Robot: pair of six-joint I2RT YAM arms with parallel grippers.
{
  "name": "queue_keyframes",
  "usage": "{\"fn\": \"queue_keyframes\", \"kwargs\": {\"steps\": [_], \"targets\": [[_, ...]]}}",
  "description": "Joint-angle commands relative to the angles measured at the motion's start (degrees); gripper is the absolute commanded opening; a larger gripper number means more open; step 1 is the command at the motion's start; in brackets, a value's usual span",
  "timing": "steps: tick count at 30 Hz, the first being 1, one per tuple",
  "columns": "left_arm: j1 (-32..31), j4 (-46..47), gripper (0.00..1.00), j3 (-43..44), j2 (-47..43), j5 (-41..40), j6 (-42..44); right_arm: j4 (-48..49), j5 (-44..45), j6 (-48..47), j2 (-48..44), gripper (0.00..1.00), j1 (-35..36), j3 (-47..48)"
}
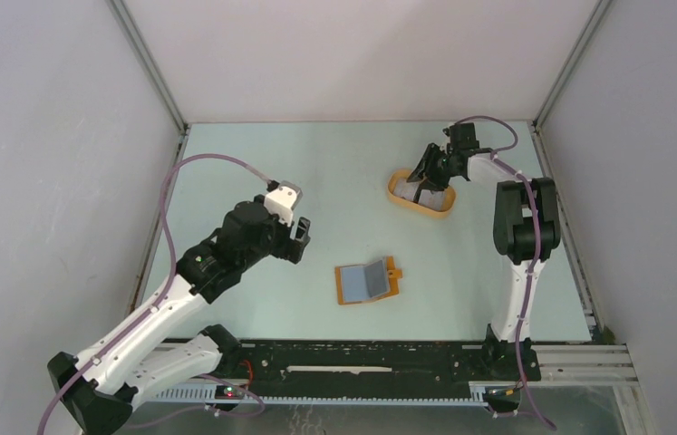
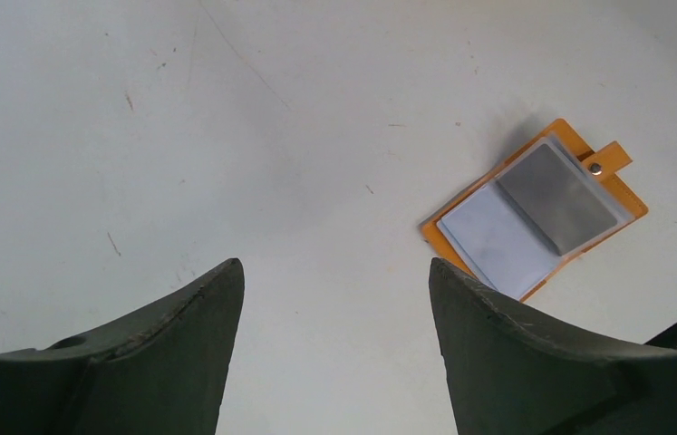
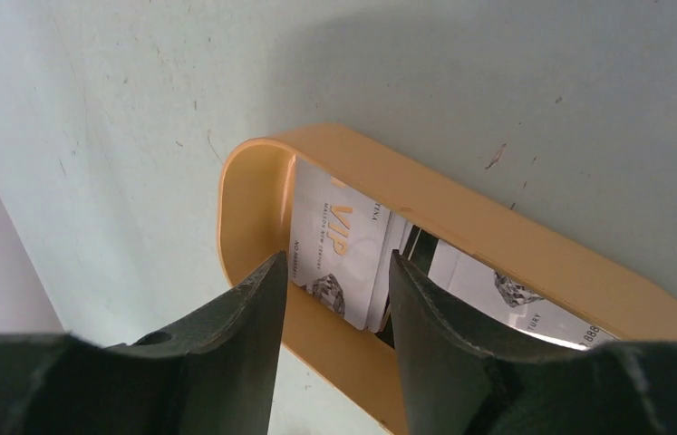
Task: Put the credit cards into the card holder
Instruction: Pick up the credit card from the storage box.
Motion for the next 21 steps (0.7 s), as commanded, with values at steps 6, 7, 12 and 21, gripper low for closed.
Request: {"fn": "queue_keyframes", "kwargs": {"steps": [6, 7, 12, 21], "targets": [[1.6, 0.3, 0.8, -0.1, 0.3, 1.4, 1.5, 1.4, 2.2, 2.5, 1.4, 0.6, 0.1, -0.1], [1.7, 0.3, 0.8, 0.0, 0.3, 1.5, 1.6, 1.3, 2.2, 2.5, 1.6, 0.61, 0.1, -0.1], [1.9, 0.3, 0.8, 0.0, -0.1, 1.7, 1.6, 1.1, 2.2, 2.7, 2.6, 0.63, 0.7, 0.0], [2.3, 0.3, 0.8, 0.0, -0.4, 1.7, 1.6, 0.9, -0.7, 3.2, 5.5, 0.63, 1.4, 1.8]]}}
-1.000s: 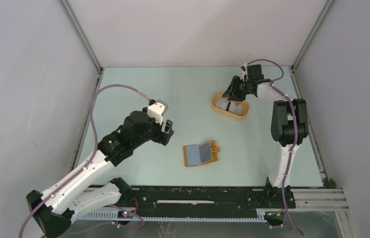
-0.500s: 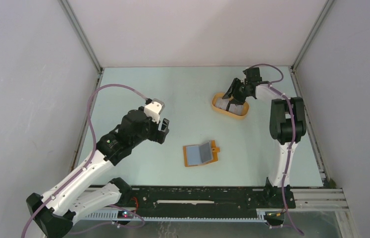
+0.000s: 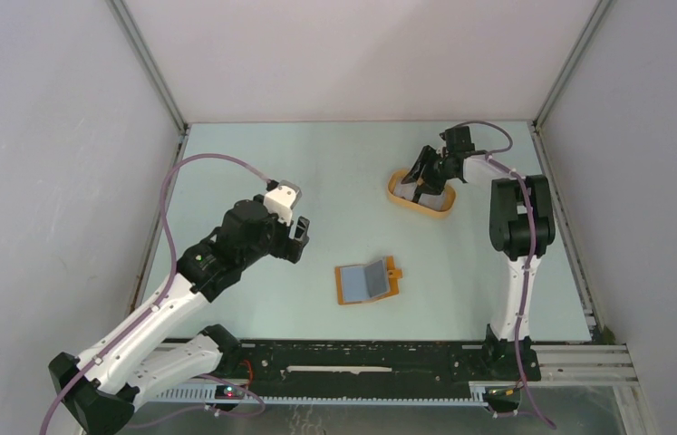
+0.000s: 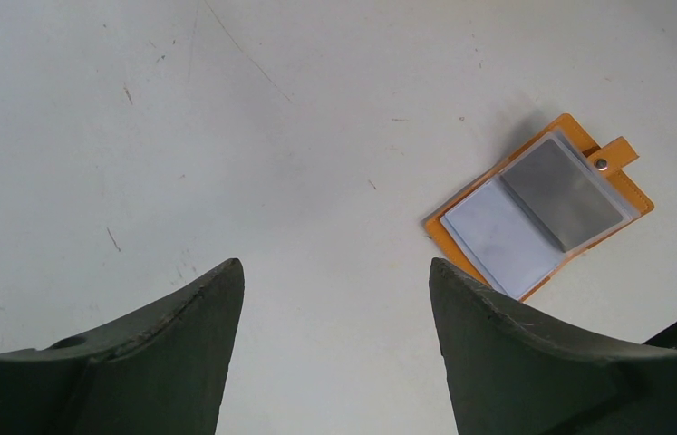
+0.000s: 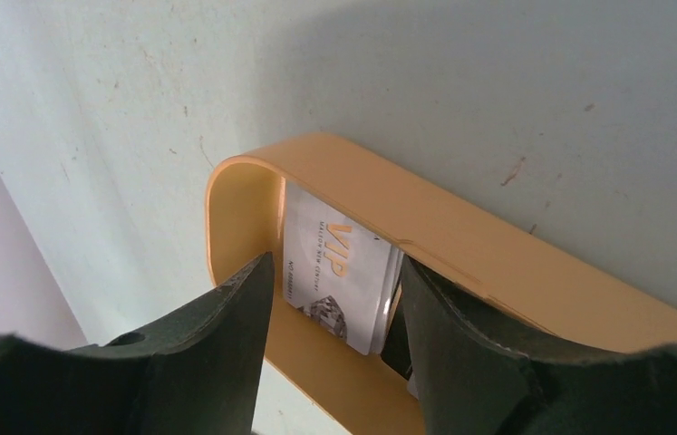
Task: Put the credit cards into the card holder
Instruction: Pick up the credit card from the storage box.
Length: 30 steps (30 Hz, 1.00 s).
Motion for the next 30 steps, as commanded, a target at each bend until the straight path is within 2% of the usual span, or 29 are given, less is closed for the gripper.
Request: {"fn": "queue_keyframes", "kwargs": {"steps": [1, 15, 30], "targets": [[0.6, 0.8, 0.8, 0.0, -0.8, 0.7, 1.2, 0.0, -1.8, 0.9, 2.9, 0.63, 0.4, 1.3], [0.6, 0.8, 0.8, -0.1, -0.8, -0.1, 1.2, 9.3, -13.9, 7.1, 2.0, 0.59, -1.3, -1.7], [0.7, 0.7, 0.8, -0.1, -0.8, -0.3, 1.3, 13.9, -19.4, 9.4, 0.7, 0.56, -2.4, -3.4]]}}
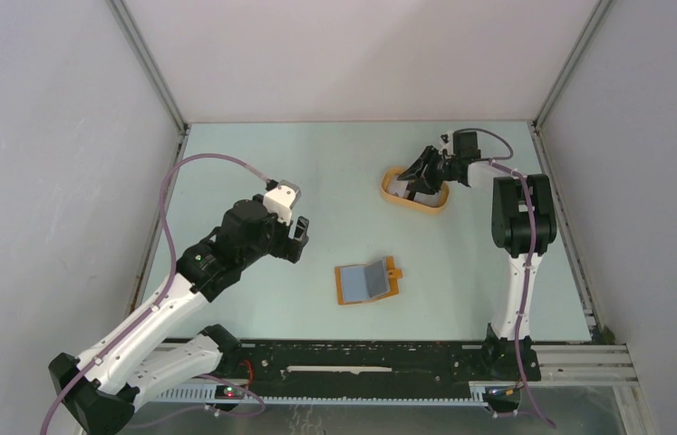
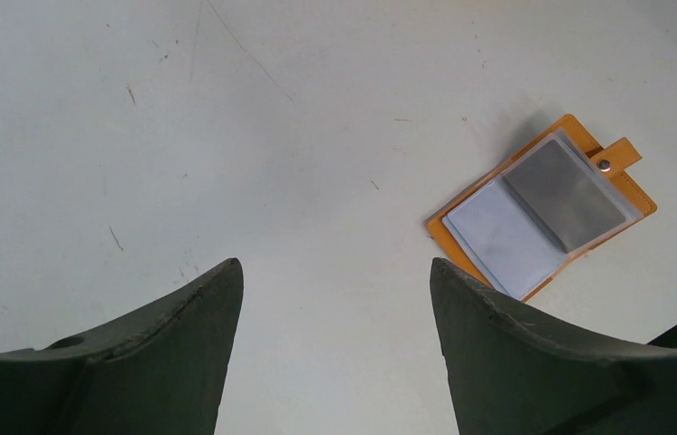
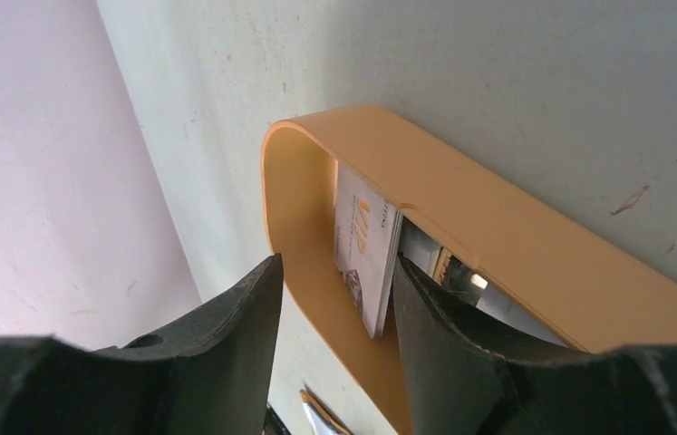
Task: Put the credit cards into the card holder
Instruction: Pick up the credit card from the storage box.
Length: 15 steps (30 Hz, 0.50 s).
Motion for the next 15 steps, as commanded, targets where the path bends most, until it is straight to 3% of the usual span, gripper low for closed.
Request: {"fn": "queue_keyframes", "kwargs": {"steps": [1, 15], "targets": [[0.5, 0.7, 0.8, -0.1, -0.8, -0.3, 1.1, 3.2, -3.3, 1.7, -1.0, 0.56, 0.0, -0.3], [0.4, 0.7, 0.81, -0.2, -0.4, -0.6, 1.1, 4.2, -3.9, 2.6, 2.4, 0.55, 0.4, 1.0]]}}
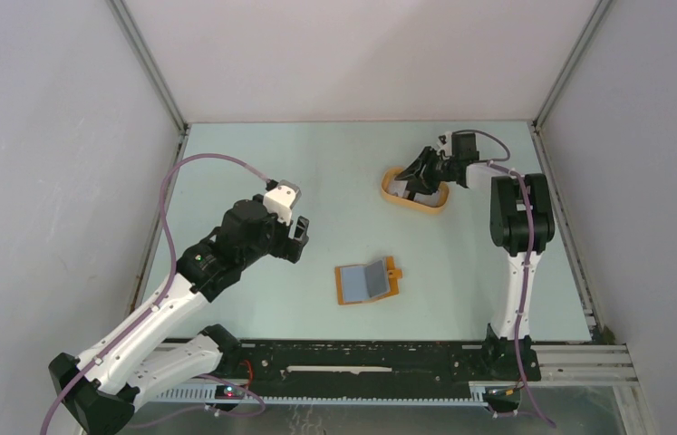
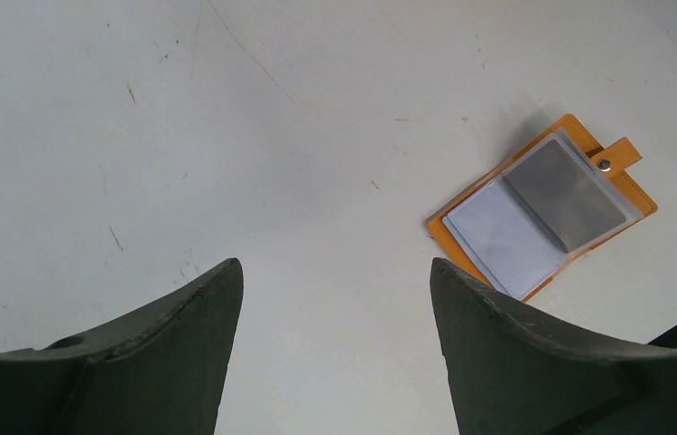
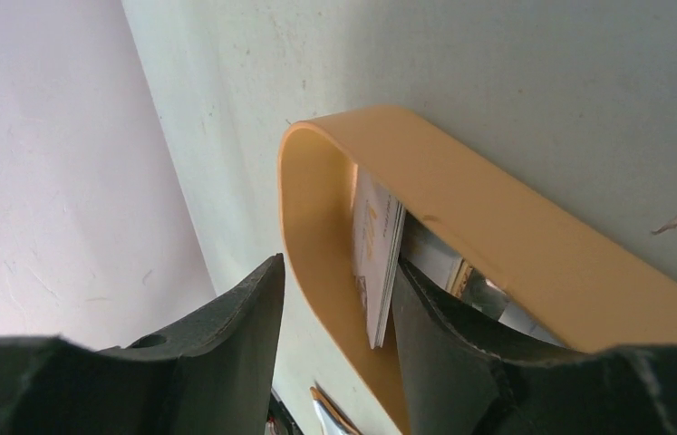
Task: Put the credit cards into the card holder
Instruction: Pick up the credit card from the storage box.
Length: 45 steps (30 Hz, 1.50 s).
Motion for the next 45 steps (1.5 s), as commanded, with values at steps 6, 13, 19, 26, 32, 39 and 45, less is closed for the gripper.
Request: {"fn": "queue_keyframes", "kwargs": {"steps": [6, 13, 19, 26, 32, 39, 45], "targets": [[0.4, 0.7, 0.81, -0.2, 0.1, -0.6, 1.1, -0.3, 0.1, -1.0, 3.1, 0.56, 1.3, 2.7], [0.5, 0.6, 0.81, -0.2, 0.1, -0.8, 1.1, 0.2, -0.5, -1.1, 3.6, 0.56, 1.9, 3.1], [0.5, 0.6, 0.81, -0.2, 0.2, -0.6, 1.1, -3.0, 2.5, -3.0, 3.8, 0.56, 2.8, 4.4], [0.5, 0.6, 0.81, -0.2, 0.1, -0.7, 1.1, -1.8, 0.1, -2.7, 3.3, 0.54, 2.2, 4.1], [0.5, 0.6, 0.81, -0.1, 0.2, -0.7, 1.2, 0.1, -1.7, -1.8, 2.1, 0.53, 1.0, 3.1], [0.6, 0.6, 0.81, -0.1, 0.3, -0.7, 1.2, 0.7, -2.5, -1.5, 1.3, 0.53, 0.2, 2.7], [0.6, 0.5, 0.81, -0.1, 0.4, -0.8, 1.2, 0.5, -2.8, -1.7, 1.1, 0.52, 0.0, 2.5]]}}
